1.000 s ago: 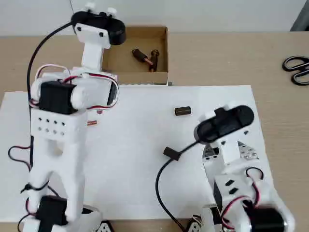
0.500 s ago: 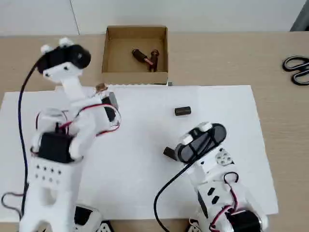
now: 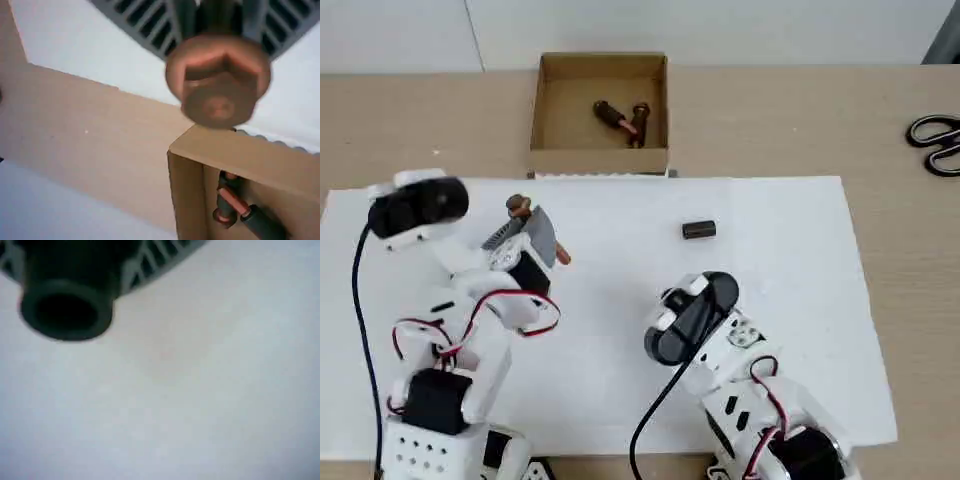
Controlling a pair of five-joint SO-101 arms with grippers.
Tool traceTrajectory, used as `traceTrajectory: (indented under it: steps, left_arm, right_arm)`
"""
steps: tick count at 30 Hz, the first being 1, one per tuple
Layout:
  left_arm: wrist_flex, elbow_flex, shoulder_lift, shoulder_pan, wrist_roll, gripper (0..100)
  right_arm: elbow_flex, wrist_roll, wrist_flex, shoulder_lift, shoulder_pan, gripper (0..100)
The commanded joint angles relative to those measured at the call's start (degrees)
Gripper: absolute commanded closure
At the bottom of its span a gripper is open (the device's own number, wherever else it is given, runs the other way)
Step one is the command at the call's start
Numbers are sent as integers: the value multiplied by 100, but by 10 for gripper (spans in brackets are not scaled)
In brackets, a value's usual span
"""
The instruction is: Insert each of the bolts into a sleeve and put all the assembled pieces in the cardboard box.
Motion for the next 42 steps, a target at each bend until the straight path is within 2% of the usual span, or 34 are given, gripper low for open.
traceTrajectory:
  steps: [1,8,14,33,42]
  left_arm:
    - [-510,505,-659,62,-281,994]
    - [-782,1349,-1582,633,-466,994]
    - [-756,1411,-1749,993,-466,994]
    - [-747,1402,-1741,1837,-457,994]
    - [-765,1807,-1741,1864,-457,994]
  right_arm:
    - [114,-53,-541,-48,-277,995]
    - [730,-18,-1297,-48,-681,995]
    - [1187,-9,-1895,-48,-690,995]
    - [1327,-18,-1965,-48,-699,995]
    - [1310,0,-1965,-48,-892,995]
